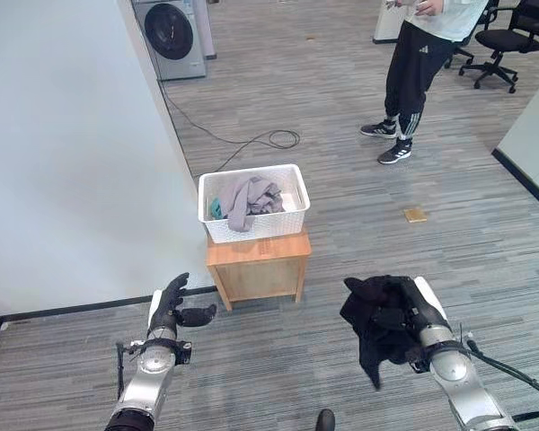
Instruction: Pick up bed clothes into laundry basket.
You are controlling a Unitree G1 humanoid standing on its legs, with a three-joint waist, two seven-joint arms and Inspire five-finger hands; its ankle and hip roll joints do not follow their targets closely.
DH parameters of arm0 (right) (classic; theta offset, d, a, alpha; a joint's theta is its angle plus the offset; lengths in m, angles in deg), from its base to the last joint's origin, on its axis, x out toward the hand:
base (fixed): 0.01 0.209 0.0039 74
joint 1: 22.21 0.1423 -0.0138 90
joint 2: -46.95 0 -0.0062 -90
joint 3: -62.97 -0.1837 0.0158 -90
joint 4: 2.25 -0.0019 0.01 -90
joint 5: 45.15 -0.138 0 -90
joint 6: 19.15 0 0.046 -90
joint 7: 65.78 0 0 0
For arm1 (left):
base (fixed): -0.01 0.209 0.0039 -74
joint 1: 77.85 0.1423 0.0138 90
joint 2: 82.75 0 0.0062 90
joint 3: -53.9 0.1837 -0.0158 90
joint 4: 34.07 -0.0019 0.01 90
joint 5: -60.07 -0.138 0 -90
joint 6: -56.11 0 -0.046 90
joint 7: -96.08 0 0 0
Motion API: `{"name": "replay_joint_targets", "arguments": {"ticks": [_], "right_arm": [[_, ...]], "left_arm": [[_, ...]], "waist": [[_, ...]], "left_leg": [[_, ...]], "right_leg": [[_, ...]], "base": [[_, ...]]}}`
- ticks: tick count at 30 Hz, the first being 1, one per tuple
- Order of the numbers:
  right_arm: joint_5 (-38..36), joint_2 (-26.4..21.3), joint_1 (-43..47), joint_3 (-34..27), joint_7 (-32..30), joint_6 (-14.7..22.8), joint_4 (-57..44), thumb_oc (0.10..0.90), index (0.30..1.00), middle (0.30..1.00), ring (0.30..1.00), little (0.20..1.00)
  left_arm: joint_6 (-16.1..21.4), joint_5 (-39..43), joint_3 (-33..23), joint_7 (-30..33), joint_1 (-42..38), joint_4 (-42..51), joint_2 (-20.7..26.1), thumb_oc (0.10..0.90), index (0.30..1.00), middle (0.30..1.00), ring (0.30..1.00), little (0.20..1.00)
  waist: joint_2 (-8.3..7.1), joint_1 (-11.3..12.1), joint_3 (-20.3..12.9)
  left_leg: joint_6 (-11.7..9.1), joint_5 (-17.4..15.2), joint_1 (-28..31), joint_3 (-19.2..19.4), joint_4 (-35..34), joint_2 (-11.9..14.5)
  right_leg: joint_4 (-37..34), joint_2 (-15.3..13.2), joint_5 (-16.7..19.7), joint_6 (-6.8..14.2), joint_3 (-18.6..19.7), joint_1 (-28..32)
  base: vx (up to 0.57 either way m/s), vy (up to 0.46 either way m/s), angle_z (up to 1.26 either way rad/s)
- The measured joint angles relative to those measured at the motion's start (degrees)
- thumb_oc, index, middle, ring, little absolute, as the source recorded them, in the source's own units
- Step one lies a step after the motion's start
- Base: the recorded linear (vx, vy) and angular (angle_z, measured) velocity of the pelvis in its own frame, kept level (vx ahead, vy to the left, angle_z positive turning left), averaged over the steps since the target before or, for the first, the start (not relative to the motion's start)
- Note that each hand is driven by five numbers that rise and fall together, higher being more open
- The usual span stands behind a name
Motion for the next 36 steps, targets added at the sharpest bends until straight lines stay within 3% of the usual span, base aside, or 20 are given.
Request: {"name": "replay_joint_targets", "arguments": {"ticks": [2,3,5,7,9,10,11,14,16,17,18,21,26,27,28,29,30,31,33,36], "right_arm": [[0.2,0.3,2.9,1.4,0.1,0.5,-0.2,0.4,0.3,0.3,0.3,0.3],[0.3,0.4,5.6,2.7,0.0,1.1,-0.2,0.4,0.3,0.3,0.3,0.3],[0.8,-0.2,7.8,3.0,0.0,1.2,-1.9,0.4,0.3,0.3,0.3,0.3],[1.2,-0.9,8.2,2.1,-0.6,2.3,-6.3,0.4,0.3,0.3,0.3,0.3],[1.4,-1.2,10.5,2.5,-1.3,3.9,-7.1,0.4,0.3,0.3,0.3,0.3],[1.5,-2.5,12.0,2.5,-1.5,4.0,-6.5,0.4,0.3,0.3,0.3,0.3],[1.7,-3.4,12.6,2.2,-1.7,3.7,-6.4,0.4,0.3,0.3,0.3,0.3],[2.4,-3.3,12.5,2.8,-1.5,3.2,-7.4,0.4,0.3,0.3,0.3,0.3],[3.1,-3.9,12.1,2.7,-1.5,2.9,-7.8,0.4,0.3,0.3,0.3,0.3],[4.5,-5.9,12.1,2.6,-1.4,2.3,-8.9,0.4,0.3,0.3,0.3,0.3],[4.8,-5.9,12.0,2.8,-1.5,2.0,-9.1,0.4,0.3,0.3,0.3,0.3],[6.8,-7.0,13.7,4.4,-1.4,1.8,-11.6,0.4,0.3,0.3,0.3,0.3],[7.0,-10.0,19.4,4.2,-2.5,3.0,-13.6,0.4,0.3,0.3,0.3,0.3],[7.1,-12.4,20.2,3.7,-2.6,3.5,-13.9,0.4,0.3,0.3,0.3,0.3],[7.1,-13.4,20.7,3.7,-2.6,3.5,-13.6,0.4,0.3,0.3,0.3,0.3],[7.2,-13.5,21.0,3.6,-2.6,3.5,-13.5,0.4,0.3,0.3,0.3,0.3],[7.5,-13.4,20.7,3.6,-2.6,3.5,-13.7,0.4,0.3,0.3,0.3,0.3],[8.2,-13.3,20.7,3.7,-2.6,3.6,-13.6,0.4,0.3,0.3,0.3,0.3],[8.6,-13.4,21.6,3.2,-2.6,3.5,-13.4,0.4,0.3,0.3,0.3,0.3],[8.5,-14.1,23.0,2.6,-2.6,2.8,-12.1,0.4,0.3,0.3,0.3,0.3]], "left_arm": [[0.8,0.0,0.5,0.0,-1.9,0.0,1.7,0.8,0.9,0.9,0.9,0.9],[0.9,0.1,1.0,0.4,-4.4,0.0,3.2,0.8,0.9,0.9,0.9,0.9],[1.6,0.1,2.5,1.4,-5.4,0.3,3.3,0.8,0.9,0.9,0.9,0.9],[2.2,0.1,4.2,1.2,-5.4,1.3,3.0,0.8,0.9,0.9,0.9,0.9],[2.9,0.1,5.4,1.2,-5.8,2.4,2.7,0.8,0.9,0.9,0.9,0.9],[3.0,0.1,6.1,1.2,-7.2,1.6,1.0,0.8,0.9,0.9,0.9,0.9],[3.3,0.1,7.1,1.2,-8.5,1.8,0.0,0.8,0.9,0.9,0.9,0.9],[2.7,0.2,7.5,1.0,-8.5,2.6,-0.1,0.8,0.9,0.9,0.9,0.9],[2.7,0.2,7.6,0.9,-8.1,2.8,-0.5,0.8,0.9,0.9,0.9,0.9],[2.7,0.2,7.4,1.1,-8.2,3.4,-1.3,0.8,0.9,0.9,0.9,0.9],[2.7,0.2,7.4,1.1,-8.5,3.7,-1.2,0.8,0.9,0.9,0.9,0.9],[3.0,0.2,7.5,1.0,-8.3,7.6,1.3,0.8,0.9,0.9,0.9,0.9],[3.1,0.3,6.4,1.1,-7.9,8.7,1.5,0.8,0.9,0.9,0.9,0.9],[3.1,0.7,6.3,1.1,-7.8,8.4,1.4,0.8,0.9,0.9,0.9,0.9],[3.1,0.8,6.2,1.0,-7.1,8.4,1.5,0.8,0.9,0.9,0.9,0.9],[3.1,1.1,6.3,1.0,-6.2,8.4,2.1,0.8,0.9,0.9,0.9,0.9],[3.1,1.4,5.6,0.7,-4.2,8.6,2.7,0.8,0.9,0.9,0.9,0.9],[3.4,1.6,4.4,0.4,-1.9,8.9,2.5,0.8,0.9,0.9,0.9,0.9],[3.9,2.6,1.6,0.0,4.1,9.1,0.5,0.8,0.9,0.9,0.9,0.9],[3.9,3.1,1.7,-1.7,9.1,8.9,0.5,0.8,0.9,0.9,0.9,0.9]], "waist": [[-1.41,2.2,0.6],[-4.43,3.7,2.3],[-5.61,4.4,2.9],[-5.78,3.9,3.1],[-6.03,4.2,3.4],[-3.3,3.0,3.3],[-2.6,2.7,3.5],[-3.97,2.8,3.4],[-3.68,2.2,2.9],[-0.53,1.4,2.5],[-0.39,0.6,2.8],[-5.28,-0.1,2.6],[-3.75,0.1,3.8],[-2.68,-0.8,4.1],[-3.17,0.0,4.2],[-4.2,0.6,4.1],[-5.83,1.5,3.9],[-6.43,3.1,3.9],[-4.84,4.6,3.3],[-5.34,5.0,3.5]], "left_leg": [[-2.2,-1.9,-2.0,1.3,7.0,1.7],[-3.9,-2.9,-8.6,1.6,23.3,3.4],[-4.2,-1.3,-16.6,1.5,37.1,6.7],[-4.1,-1.4,-18.4,3.5,29.8,6.7],[-4.1,0.3,-17.6,6.9,12.6,3.9],[-5.3,2.3,-18.0,10.0,4.1,5.9],[-5.6,5.3,-18.7,11.4,-0.9,6.7],[-2.0,4.9,-19.3,13.6,6.3,3.8],[2.3,2.2,-17.8,13.7,9.5,-0.3],[7.9,-0.1,-12.9,13.4,5.6,-2.6],[8.4,0.8,-11.6,13.4,5.0,-2.6],[9.8,1.5,-6.8,11.8,2.4,-8.0],[9.0,2.3,-5.5,0.7,0.2,-6.7],[8.2,2.8,-5.9,-3.5,-0.4,-5.8],[8.1,2.8,-5.2,-4.2,-0.8,-6.0],[7.8,2.6,-4.5,-4.8,-0.9,-6.6],[4.9,1.8,-3.0,-5.7,-1.2,-6.9],[3.2,1.2,-1.5,-5.9,-1.6,-6.5],[1.2,1.5,-1.5,-4.7,-1.1,-3.0],[0.2,2.0,-2.3,-2.7,1.7,-0.1]], "right_leg": [[2.7,-0.1,-1.4,-1.6,-2.8,-1.1],[5.0,-1.2,-2.0,-3.9,-1.9,-1.6],[2.5,-0.5,-1.8,-4.4,-1.5,0.7],[0.9,-0.1,-1.6,-4.4,-1.0,1.3],[-1.0,0.1,-2.4,-3.6,-0.3,0.9],[-0.1,2.5,-3.9,-1.7,-2.3,1.0],[-0.6,4.1,-1.5,-5.8,-2.9,1.5],[0.4,3.0,-3.4,-4.1,-3.3,2.6],[4.0,0.8,-6.4,-1.4,-3.6,2.2],[16.8,-1.1,-9.1,6.9,-4.9,-0.6],[27.1,-3.7,-10.2,8.8,-4.9,-4.0],[52.4,-15.2,-10.5,11.9,-1.3,-14.8],[21.2,-11.3,-8.1,5.1,0.6,-10.8],[6.5,-9.0,-3.8,5.8,6.1,-6.7],[1.9,-9.8,-0.3,5.8,7.6,-5.5],[-0.6,-10.5,4.0,5.1,8.5,-4.6],[-0.3,-11.8,11.8,4.2,8.9,-3.0],[-0.5,-11.7,9.0,6.9,8.3,-1.3],[-0.5,-8.4,6.9,5.7,6.6,-0.2],[-0.5,-5.7,6.1,4.4,5.2,1.5]], "base": [[-0.04,-0.182,-0.59],[0.09,-0.091,-0.51],[0.22,0.039,-0.24],[0.32,0.127,-0.1],[0.24,0.117,-0.28],[0.31,0.126,-0.01],[0.38,0.149,0.09],[0.44,0.198,-0.31],[0.29,0.194,-0.22],[0.28,0.255,-0.07],[0.26,0.217,0.07],[0.22,0.002,0.32],[0.15,-0.217,1.06],[0.13,-0.154,1.39],[0.12,-0.154,1.37],[0.16,-0.219,0.87],[0.14,-0.155,0.68],[0.12,-0.159,0.36],[0.09,-0.108,0.19],[0.08,-0.104,0.23]]}}
